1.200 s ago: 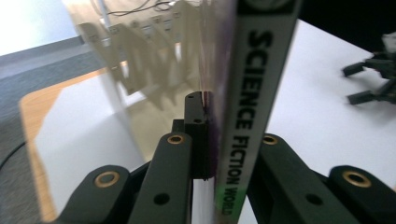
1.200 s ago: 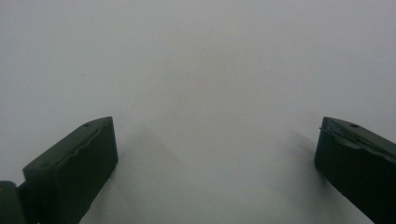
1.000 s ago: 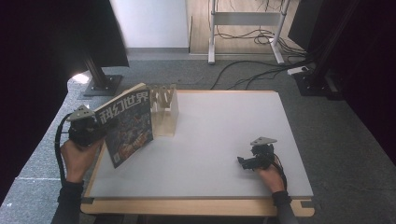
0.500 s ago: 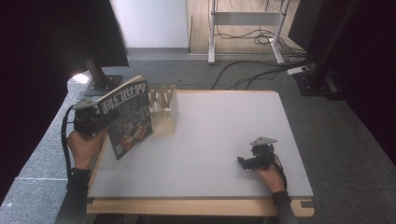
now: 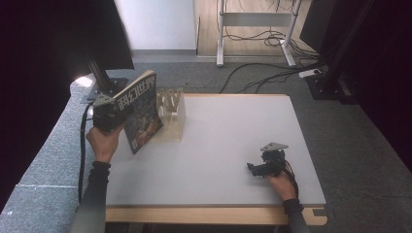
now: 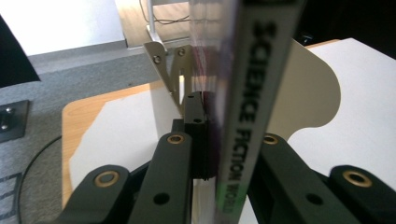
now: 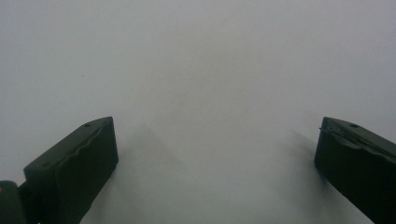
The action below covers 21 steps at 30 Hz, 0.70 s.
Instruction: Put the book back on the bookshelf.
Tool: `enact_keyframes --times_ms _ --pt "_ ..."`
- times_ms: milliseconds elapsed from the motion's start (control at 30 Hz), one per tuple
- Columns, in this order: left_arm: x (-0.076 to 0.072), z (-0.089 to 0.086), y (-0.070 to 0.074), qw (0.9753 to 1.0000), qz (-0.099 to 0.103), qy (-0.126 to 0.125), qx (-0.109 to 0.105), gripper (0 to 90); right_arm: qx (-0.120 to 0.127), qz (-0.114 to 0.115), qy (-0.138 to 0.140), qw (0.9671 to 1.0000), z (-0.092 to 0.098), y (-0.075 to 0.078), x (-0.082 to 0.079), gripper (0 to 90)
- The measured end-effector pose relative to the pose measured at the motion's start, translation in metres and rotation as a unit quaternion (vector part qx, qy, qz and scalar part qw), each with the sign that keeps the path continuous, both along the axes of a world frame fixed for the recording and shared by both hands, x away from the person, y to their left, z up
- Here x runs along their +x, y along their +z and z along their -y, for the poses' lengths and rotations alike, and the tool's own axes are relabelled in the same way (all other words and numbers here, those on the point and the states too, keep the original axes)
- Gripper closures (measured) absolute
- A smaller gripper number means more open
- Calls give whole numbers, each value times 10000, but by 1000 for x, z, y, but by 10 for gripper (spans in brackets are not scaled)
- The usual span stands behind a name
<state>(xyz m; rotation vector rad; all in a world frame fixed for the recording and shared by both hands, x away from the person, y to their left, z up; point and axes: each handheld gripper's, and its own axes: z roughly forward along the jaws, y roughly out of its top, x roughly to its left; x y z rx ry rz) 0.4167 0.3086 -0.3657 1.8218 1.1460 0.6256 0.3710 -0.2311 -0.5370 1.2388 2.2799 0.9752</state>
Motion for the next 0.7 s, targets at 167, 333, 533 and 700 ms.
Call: enact_keyframes --times_ms 167,333,533,700 --pt "-5 1 0 9991 -289 -282 127 820 -1 -2 0 10000 0 0 0 0" --pt "-10 5 -3 9972 -563 -405 282 797 -2 -3 7 10000 0 0 0 0" --pt "-5 8 -8 9995 -187 -122 213 827 -1 -1 2 10000 0 0 0 0" --pt "7 9 -15 9999 -39 -17 -110 827 6 -2 2 10000 0 0 0 0"
